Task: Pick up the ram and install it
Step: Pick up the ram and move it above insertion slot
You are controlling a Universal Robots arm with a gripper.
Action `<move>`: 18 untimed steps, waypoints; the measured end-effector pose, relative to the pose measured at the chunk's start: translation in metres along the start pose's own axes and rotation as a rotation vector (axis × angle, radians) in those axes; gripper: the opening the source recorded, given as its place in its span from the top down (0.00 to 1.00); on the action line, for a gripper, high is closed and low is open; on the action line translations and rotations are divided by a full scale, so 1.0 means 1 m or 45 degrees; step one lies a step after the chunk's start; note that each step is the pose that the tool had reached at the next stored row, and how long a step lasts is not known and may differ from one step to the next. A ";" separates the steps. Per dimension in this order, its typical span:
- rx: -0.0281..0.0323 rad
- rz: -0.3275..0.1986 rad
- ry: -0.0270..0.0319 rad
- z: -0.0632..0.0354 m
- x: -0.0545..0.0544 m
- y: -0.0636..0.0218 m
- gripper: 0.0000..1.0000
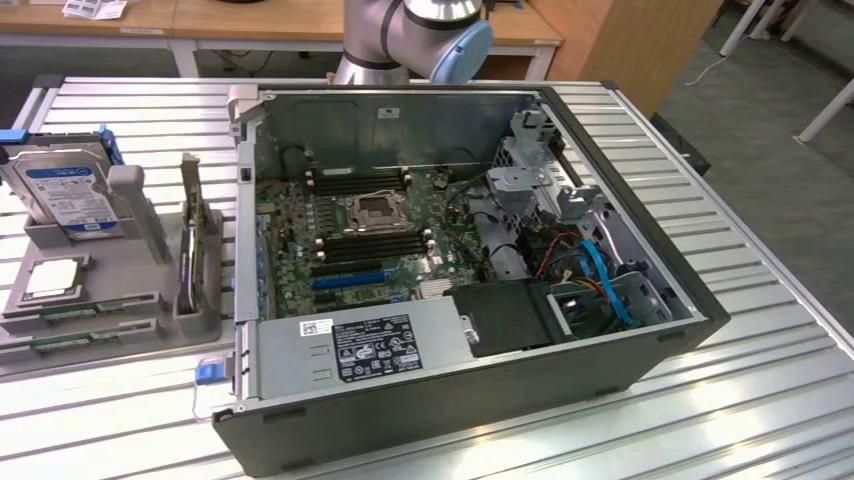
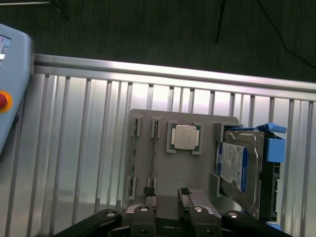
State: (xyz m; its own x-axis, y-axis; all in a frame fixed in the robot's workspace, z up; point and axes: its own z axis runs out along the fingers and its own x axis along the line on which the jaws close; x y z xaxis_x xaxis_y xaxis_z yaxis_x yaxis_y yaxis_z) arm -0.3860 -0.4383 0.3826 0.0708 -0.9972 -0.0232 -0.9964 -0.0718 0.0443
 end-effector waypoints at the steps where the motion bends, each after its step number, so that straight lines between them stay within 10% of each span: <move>1: 0.0000 0.000 0.0000 0.0004 0.000 0.0000 0.69; 18: 0.0000 0.000 0.0000 0.0077 0.000 -0.0003 0.69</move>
State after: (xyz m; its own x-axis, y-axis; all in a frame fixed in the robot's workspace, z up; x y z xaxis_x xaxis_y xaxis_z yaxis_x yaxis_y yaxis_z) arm -0.3860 -0.4383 0.3749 0.0708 -0.9972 -0.0232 -0.9964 -0.0718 0.0443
